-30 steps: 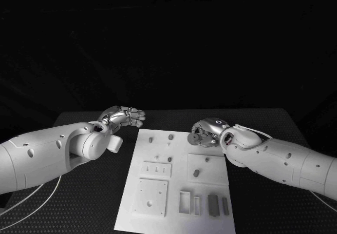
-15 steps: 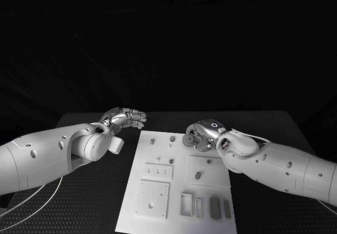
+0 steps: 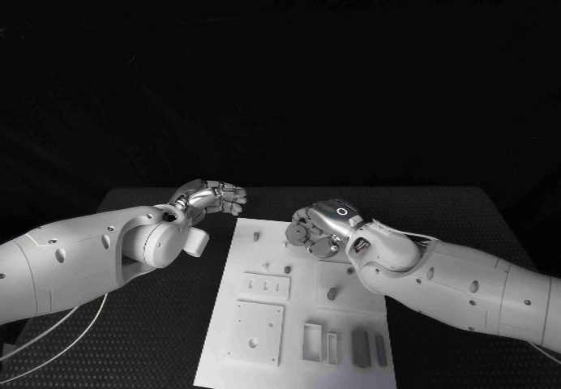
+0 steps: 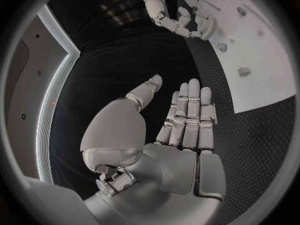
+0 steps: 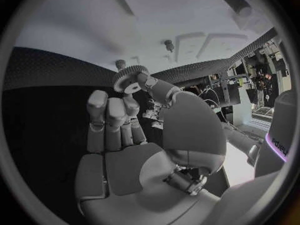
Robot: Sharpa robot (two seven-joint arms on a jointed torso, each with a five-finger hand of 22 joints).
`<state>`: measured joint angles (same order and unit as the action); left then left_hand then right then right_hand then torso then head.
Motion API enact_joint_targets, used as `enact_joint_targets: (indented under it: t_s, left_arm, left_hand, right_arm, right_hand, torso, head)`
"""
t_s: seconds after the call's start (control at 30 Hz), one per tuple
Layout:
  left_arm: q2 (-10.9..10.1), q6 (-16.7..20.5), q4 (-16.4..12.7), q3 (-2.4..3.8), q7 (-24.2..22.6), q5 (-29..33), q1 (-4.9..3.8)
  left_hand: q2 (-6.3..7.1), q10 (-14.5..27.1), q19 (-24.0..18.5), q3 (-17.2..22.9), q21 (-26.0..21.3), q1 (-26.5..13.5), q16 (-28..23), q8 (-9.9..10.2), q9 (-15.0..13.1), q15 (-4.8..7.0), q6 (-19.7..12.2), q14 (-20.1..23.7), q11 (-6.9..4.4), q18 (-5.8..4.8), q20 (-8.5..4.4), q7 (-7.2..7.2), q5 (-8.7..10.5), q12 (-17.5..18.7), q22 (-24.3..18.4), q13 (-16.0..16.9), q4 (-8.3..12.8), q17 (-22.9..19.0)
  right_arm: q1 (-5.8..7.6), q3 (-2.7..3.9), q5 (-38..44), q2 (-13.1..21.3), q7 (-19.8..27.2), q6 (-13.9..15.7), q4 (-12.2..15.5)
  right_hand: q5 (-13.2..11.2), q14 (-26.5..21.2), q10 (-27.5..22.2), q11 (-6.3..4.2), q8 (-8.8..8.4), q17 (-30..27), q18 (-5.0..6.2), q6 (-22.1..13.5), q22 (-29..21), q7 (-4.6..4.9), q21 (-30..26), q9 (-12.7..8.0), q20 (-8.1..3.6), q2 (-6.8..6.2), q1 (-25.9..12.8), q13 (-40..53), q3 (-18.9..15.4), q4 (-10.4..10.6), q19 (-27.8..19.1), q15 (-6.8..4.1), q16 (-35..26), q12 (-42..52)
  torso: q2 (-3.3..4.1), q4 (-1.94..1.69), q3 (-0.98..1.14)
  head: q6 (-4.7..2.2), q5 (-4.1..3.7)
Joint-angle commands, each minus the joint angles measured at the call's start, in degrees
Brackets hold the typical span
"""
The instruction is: Assemble the parts on the task board
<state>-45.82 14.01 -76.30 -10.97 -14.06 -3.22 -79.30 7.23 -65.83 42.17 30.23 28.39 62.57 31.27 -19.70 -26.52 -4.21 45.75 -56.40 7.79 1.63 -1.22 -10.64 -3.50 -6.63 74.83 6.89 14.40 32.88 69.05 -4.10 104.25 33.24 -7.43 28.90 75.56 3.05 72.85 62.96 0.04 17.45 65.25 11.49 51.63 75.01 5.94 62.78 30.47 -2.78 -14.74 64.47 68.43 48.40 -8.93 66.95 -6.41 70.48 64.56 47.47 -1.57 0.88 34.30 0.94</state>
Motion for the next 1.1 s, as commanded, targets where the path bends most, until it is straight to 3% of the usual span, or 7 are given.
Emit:
enact_joint_targets:
  t_s: [0.03, 0.5, 0.7, 1.1]
  left_arm:
    - [0.0, -0.1, -0.2, 0.06, -0.5, -0.3, -0.07]
    - [0.4, -0.2, -0.4, 0.08, -0.4, -0.3, -0.07]
    - [0.3, -0.2, -0.7, 0.09, -0.5, -0.3, -0.07]
    - [0.4, -0.3, -0.8, 0.10, -0.3, -0.3, -0.07]
  left_hand:
    - [-0.22, 0.3, -0.2, 0.2, 0.2, -0.3, -0.3, 0.3, -0.1, -0.27, -0.2, 0.1, 0.07, 0.59, 0.01, -0.11, -0.06, 0.2, 0.1, 0.0, 0.1, 0.1]
    - [-0.22, 0.3, -0.2, 0.2, 0.2, -0.3, -0.3, 0.3, -0.1, -0.27, -0.2, 0.1, 0.07, 0.59, 0.01, -0.10, 0.00, 0.3, 0.1, 0.0, 0.1, 0.1]
    - [-0.22, 0.3, -0.2, 0.2, 0.2, -0.3, -0.3, 0.3, -0.1, -0.27, -0.2, 0.1, 0.07, 0.59, 0.01, -0.10, 0.01, 0.3, 0.1, 0.1, 0.1, 0.1]
    - [-0.23, 0.3, -0.3, 0.2, 0.2, -0.4, -0.3, 0.3, -0.1, -0.27, -0.2, 0.1, 0.08, 0.59, 0.01, -0.11, 0.02, 0.3, 0.1, 0.1, 0.1, 0.1]
  right_arm:
    - [-0.02, -0.03, 2.8, -1.0, -1.1, 0.5, -0.3]
    - [-0.10, -1.12, 3.2, -5.1, -1.3, -2.2, -2.8]
    - [-0.46, -1.35, 3.4, -6.2, -1.3, -2.7, -4.5]
    - [-0.58, -1.65, 3.5, -6.9, -1.2, -3.3, -6.1]
  right_hand:
    - [-0.2, 0.3, -0.2, -0.51, 0.25, -0.1, 3.51, 6.8, 0.0, -0.14, 0.1, 0.1, 0.05, -0.57, 0.0, -0.1, 0.3, 0.2, 0.4, 0.04, -0.4, 0.1]
    - [-0.2, 0.3, -0.1, -0.46, 0.12, -0.2, 3.51, 6.6, -0.1, -0.08, 0.1, 0.0, 0.12, -0.85, -0.3, -0.2, 0.2, 0.5, 0.5, 0.08, -0.5, 0.0]
    - [-0.2, 0.3, -0.2, -0.43, 0.06, -0.2, 3.51, 6.5, -0.1, -0.05, 0.1, 0.0, 0.15, -0.87, -0.3, -0.2, 0.1, 0.5, 0.5, 0.11, -0.5, 0.0]
    - [-0.2, 0.3, -0.2, -0.40, 0.00, -0.2, 3.51, 6.4, -0.1, -0.02, 0.1, 0.0, 0.17, -0.93, -0.3, -0.2, 0.0, 0.5, 0.4, 0.14, -0.6, 0.0]
  torso:
    - [0.06, -0.07, -0.07]
    - [0.15, -0.28, -0.14]
    - [0.09, -0.07, 0.01]
    - [0.03, -0.01, 0.07]
  head:
    - [0.02, 0.04]
    - [0.45, 0.23]
    - [0.79, 0.51]
    - [0.99, 0.54]
